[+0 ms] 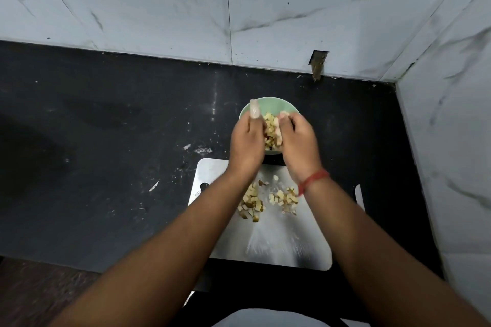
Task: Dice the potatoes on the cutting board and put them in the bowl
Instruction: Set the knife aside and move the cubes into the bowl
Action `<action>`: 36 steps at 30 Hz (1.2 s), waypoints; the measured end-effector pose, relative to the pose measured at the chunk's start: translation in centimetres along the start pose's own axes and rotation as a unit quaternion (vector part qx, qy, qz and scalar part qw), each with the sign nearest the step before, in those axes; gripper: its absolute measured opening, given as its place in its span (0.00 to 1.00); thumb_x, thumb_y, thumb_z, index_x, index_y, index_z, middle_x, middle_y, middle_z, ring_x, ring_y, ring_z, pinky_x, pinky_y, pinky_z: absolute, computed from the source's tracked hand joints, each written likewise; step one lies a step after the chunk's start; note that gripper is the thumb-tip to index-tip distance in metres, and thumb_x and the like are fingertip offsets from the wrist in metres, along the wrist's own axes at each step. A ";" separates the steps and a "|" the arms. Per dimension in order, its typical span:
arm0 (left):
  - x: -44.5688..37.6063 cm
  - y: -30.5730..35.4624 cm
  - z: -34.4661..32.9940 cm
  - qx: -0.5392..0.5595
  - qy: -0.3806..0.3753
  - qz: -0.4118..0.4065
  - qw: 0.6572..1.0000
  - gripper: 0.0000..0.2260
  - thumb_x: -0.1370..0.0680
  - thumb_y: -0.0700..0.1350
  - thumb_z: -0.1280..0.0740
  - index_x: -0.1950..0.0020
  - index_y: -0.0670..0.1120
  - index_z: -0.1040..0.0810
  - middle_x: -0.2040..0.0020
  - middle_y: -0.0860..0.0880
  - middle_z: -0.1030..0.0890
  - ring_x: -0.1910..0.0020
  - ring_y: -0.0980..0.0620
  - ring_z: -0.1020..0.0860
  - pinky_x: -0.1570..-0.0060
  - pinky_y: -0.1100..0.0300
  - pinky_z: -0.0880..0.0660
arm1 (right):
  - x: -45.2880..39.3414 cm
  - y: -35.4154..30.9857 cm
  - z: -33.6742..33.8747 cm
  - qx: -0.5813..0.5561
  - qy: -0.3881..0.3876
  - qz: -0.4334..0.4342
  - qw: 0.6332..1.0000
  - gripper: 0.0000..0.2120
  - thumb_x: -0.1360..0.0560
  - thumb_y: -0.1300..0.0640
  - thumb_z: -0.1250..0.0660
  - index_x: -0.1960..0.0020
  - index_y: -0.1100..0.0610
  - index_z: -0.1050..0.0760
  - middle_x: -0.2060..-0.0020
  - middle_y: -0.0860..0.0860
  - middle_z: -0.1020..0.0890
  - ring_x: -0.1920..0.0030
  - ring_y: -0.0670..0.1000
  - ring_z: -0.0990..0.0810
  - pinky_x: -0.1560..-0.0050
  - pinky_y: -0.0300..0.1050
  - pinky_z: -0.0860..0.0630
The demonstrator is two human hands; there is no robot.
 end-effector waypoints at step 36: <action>2.4 -8.8 8.0 -0.131 0.021 -0.037 0.990 0.18 0.17 0.59 0.41 0.51 0.49 0.18 0.55 0.54 0.17 0.52 0.52 0.19 0.51 0.44 0.21 | 5.7 6.8 -5.5 0.535 -0.189 0.189 0.801 0.33 0.20 0.41 0.58 0.26 0.60 0.34 0.29 0.60 0.30 0.28 0.58 0.33 0.26 0.50 0.41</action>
Point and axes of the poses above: each hand's wrist, its own x-axis away from the middle knuckle, its own z-axis out of the back of the hand, y = z × x, the point moved 6 cm from there along -x, towards the middle knuckle
